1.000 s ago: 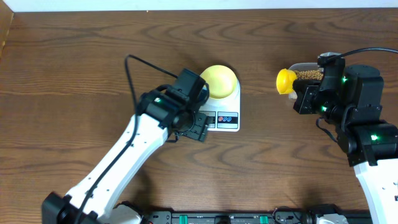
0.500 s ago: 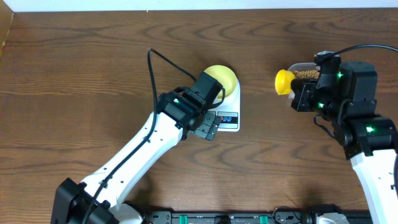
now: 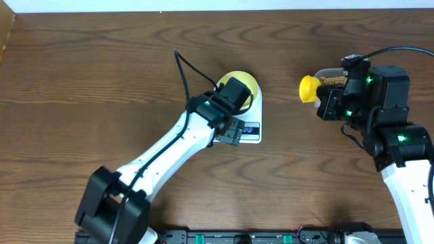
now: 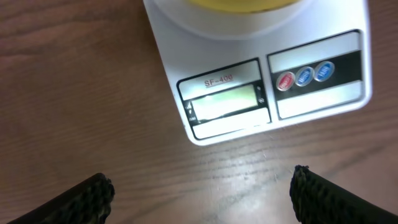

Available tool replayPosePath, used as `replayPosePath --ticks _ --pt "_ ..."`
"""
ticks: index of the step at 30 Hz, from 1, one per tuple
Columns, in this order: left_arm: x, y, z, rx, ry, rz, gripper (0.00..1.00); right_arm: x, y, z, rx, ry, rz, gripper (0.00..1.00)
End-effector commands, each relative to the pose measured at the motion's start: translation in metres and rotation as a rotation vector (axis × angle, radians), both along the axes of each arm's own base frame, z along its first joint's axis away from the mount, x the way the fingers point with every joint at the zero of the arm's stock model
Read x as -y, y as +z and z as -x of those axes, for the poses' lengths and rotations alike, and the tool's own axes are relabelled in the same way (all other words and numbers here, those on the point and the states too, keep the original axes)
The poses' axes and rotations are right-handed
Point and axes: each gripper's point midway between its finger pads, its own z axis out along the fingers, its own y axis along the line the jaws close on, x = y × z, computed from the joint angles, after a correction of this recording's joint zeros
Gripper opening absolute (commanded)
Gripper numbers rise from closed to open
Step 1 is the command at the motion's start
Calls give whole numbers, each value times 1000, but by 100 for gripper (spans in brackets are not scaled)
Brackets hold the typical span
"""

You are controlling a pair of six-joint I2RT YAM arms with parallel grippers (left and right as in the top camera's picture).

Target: Scoop item into bowl and weigh 50g on scale

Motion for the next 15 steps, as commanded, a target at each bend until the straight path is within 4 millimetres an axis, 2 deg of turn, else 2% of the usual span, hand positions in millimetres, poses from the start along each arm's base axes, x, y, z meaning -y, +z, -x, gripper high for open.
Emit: replayPosePath --ticks 1,6,15 --pt "-2 -11 -3 -8 43 -24 93 3 10 -4 31 -3 12 1" --pt "-1 -19 -4 -18 52 -29 93 3 10 -4 31 -3 12 1" --pt "6 -18 -8 7 85 -3 93 3 11 -4 34 -4 12 1"
